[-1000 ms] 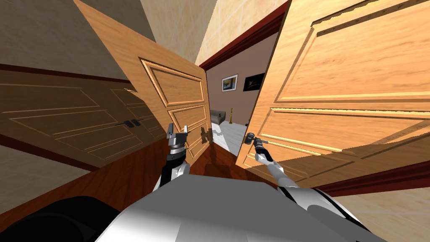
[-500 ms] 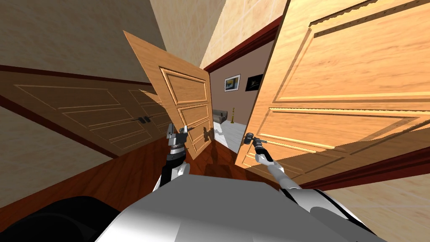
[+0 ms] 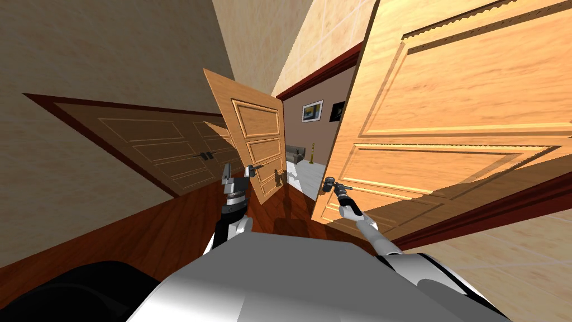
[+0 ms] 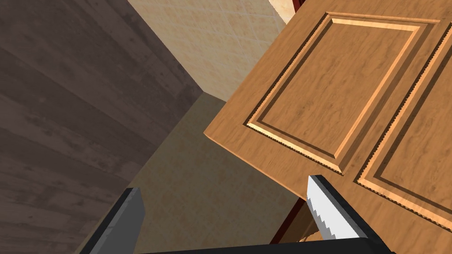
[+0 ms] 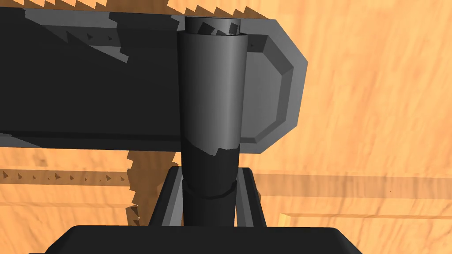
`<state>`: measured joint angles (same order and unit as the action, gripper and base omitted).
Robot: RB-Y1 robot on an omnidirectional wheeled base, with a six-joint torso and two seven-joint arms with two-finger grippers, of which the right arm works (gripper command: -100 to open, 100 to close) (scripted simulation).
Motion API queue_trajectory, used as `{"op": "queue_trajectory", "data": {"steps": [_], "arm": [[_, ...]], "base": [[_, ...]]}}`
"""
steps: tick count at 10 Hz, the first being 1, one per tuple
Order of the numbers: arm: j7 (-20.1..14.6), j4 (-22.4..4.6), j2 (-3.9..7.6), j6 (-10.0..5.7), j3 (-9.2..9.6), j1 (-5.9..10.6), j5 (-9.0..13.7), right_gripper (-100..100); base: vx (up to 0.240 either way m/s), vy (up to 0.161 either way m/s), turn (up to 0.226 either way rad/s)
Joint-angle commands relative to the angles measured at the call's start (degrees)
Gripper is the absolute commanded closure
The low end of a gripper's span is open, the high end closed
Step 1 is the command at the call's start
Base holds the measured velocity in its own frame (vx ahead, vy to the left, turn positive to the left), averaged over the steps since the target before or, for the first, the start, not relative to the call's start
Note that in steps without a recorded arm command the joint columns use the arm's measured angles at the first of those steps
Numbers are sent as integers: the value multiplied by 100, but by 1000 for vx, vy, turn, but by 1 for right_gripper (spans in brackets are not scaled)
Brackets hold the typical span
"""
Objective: Pull the door open
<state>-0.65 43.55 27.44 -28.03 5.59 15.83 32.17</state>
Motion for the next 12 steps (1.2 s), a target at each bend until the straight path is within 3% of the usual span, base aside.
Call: {"op": "queue_trajectory", "data": {"steps": [1,8,11,12], "arm": [[0,0,0,0,0,0,0,100],[-406,295,274,-107,555,-186,-12,100],[-519,380,357,-140,708,-236,-14,100],[-493,360,331,-129,687,-228,-17,100]], "base": [[-96,-22,36],[-206,-60,105],[-219,-59,78],[-90,-24,25]]}}
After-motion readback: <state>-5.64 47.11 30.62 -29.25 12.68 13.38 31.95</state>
